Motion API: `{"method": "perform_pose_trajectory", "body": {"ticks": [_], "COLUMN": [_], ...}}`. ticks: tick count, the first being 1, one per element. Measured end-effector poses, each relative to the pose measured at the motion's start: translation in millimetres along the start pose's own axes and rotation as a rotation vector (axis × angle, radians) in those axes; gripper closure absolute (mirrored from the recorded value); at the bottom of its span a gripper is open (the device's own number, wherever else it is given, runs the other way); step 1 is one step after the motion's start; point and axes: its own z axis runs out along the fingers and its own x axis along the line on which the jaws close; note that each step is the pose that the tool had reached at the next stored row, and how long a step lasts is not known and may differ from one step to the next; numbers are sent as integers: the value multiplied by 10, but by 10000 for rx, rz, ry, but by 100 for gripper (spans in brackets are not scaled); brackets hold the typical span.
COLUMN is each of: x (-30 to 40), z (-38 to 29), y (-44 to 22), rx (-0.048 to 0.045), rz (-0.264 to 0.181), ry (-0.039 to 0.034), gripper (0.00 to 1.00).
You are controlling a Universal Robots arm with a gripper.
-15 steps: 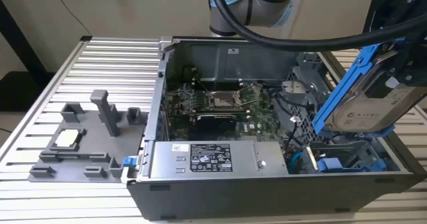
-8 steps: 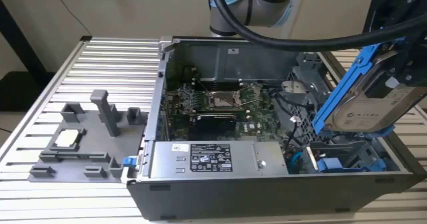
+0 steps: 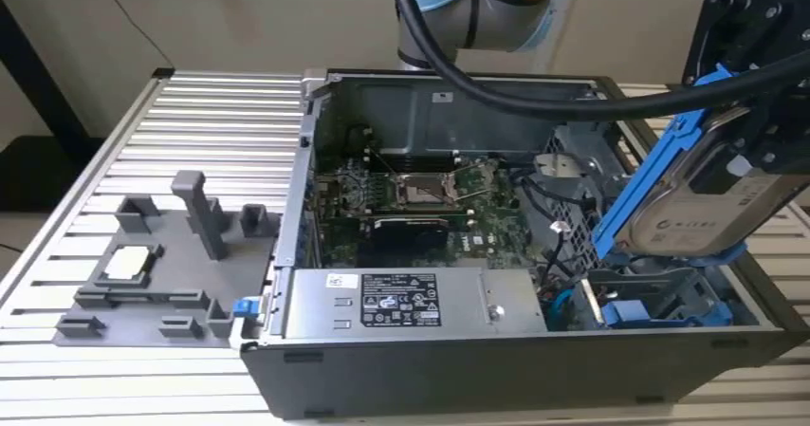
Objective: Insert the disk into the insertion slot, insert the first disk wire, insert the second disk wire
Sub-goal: 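Insert the disk into the insertion slot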
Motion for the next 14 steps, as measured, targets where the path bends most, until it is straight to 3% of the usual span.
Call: {"method": "perform_pose_trajectory", "body": {"ticks": [4,14], "x": [2,2], "z": [51,93], "y": [-2,-17], "rx": [77,85], "rz": [1,1], "ry": [-6,-14], "gripper": [67,67]}}
